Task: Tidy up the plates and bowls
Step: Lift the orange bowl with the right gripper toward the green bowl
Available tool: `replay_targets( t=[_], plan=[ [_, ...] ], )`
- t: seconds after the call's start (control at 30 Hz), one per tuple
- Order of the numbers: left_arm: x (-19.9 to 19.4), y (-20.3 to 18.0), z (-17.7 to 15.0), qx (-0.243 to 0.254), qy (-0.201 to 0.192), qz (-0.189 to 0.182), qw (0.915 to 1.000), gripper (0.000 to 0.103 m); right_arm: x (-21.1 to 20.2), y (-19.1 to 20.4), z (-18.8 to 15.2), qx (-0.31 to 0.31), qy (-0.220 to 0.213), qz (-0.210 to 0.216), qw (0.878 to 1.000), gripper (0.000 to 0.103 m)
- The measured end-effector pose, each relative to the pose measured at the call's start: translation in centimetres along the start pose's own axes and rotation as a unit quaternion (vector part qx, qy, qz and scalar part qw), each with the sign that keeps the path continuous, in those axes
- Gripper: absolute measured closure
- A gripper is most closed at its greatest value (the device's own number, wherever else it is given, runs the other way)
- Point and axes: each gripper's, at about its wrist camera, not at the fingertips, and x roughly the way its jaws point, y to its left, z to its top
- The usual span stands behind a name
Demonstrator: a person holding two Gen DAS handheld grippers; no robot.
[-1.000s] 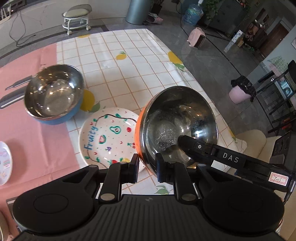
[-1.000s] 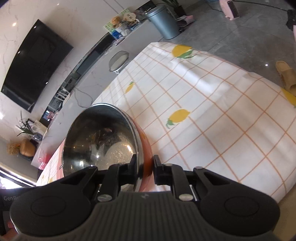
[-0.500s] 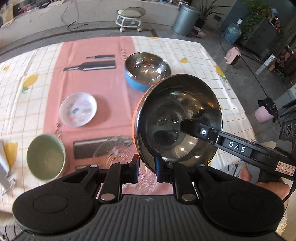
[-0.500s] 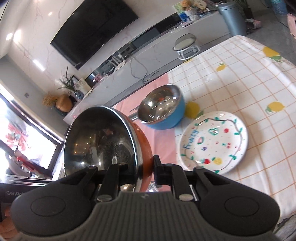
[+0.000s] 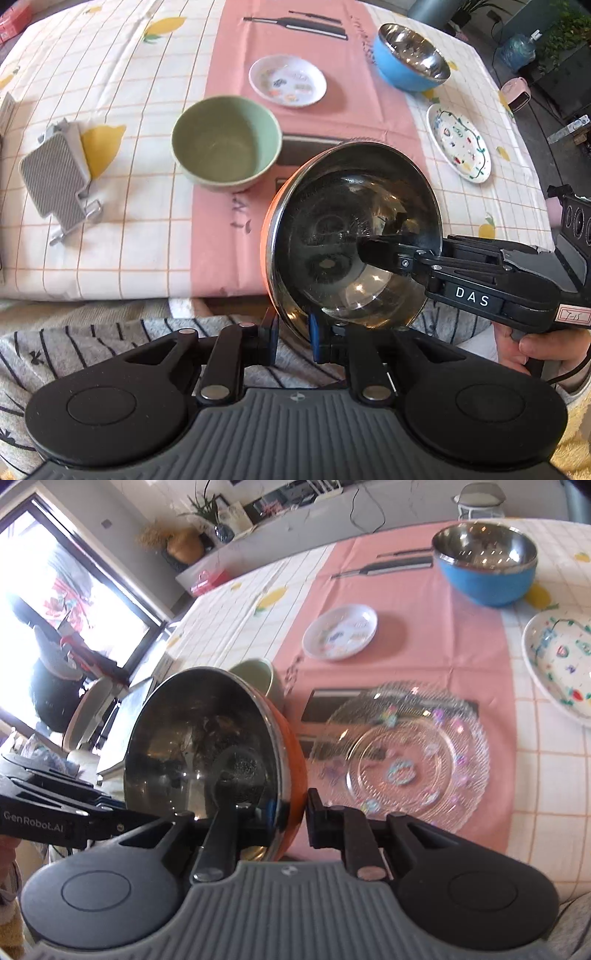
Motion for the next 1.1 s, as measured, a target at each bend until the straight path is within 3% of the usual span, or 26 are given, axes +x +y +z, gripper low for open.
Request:
replay_targets(
  t=[0.27, 0.5, 0.8, 1.1],
  plan=[
    [1.6, 3.4, -0.1, -0.023, 0.019, -0.016, 0.9994, 0.084, 4.4, 0.5, -0.2, 0.010, 0.067, 0.004, 0.998, 0.087],
    [3.0, 5.5, 0.7, -0.047, 0.035, -0.021, 0.9981, 0.085, 7.2, 0.5, 0.7, 0.036, 0.101, -0.002, 0.994, 0.087],
    [4.5, 7.8, 1.5, -0.094, 0.059, -0.037, 0.9931, 0.085, 8.4, 0.9, 2.2, 0.056, 0.103, 0.005, 0.993, 0.085],
    [5.2, 9.4, 3.6, -0.122, 0.033, -0.039, 0.9912, 0.085, 9.2, 0.2, 3.5, 0.091, 0.108, 0.013, 0.990, 0.087]
  ],
)
